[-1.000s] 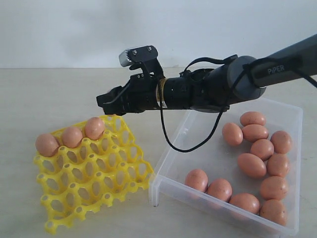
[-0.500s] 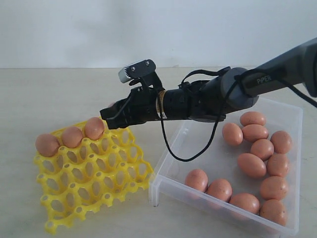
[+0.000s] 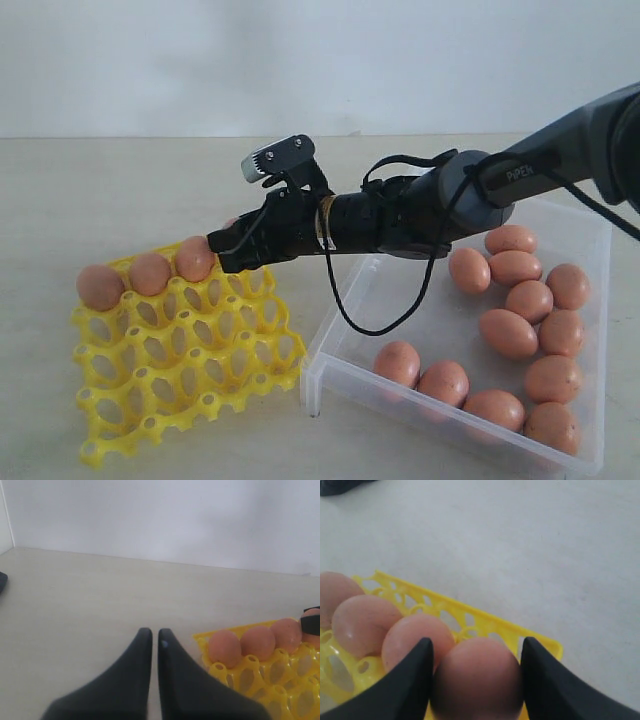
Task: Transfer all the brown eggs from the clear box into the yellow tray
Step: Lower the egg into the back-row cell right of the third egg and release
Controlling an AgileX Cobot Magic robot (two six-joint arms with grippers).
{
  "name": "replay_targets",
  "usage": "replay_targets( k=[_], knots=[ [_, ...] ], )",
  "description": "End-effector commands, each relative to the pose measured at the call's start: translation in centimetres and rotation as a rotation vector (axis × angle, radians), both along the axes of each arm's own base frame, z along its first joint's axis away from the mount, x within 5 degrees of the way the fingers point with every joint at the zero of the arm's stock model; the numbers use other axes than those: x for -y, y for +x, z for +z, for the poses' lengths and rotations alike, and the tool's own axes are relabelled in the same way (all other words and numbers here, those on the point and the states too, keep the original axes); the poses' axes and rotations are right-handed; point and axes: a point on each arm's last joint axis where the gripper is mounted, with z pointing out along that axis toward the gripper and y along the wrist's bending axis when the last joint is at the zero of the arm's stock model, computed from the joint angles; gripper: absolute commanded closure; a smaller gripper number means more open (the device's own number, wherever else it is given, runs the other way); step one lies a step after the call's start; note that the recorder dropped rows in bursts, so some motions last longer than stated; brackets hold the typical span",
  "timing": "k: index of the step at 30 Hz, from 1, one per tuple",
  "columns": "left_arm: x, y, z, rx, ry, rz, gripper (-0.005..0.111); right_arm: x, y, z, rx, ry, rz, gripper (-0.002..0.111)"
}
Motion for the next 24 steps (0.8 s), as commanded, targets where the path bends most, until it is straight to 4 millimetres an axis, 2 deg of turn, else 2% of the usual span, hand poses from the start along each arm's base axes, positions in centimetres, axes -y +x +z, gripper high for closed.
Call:
replay_targets(
  k=[1,4,6,9,11,24],
  knots=[
    [-0.02,0.00,0.02,0.010,0.003,0.003,0.103,-0.07,0.07,0.09,0.014,-0.007,0.005,0.108],
    [-0.02,0.00,0.02,0.010,0.003,0.003,0.103,-0.07,0.07,0.09,0.014,-0.007,0.005,0.104],
    [-0.02,0.00,0.02,0.010,0.003,0.003,0.103,-0.07,0.07,0.09,0.014,-0.007,0.005,0.093],
    [-0.02,0.00,0.02,0.010,0.003,0.003,0.103,-0.07,0.07,0.09,0.014,-0.007,0.005,0.070],
    [-0.02,0.00,0.02,0.010,0.003,0.003,0.103,-0.07,0.07,0.09,0.014,-0.007,0.005,0.063],
    [-0.02,0.00,0.02,0.010,0.003,0.003,0.103,-0.07,0.09,0.35,0.021,0.006,0.009,0.062]
  ],
)
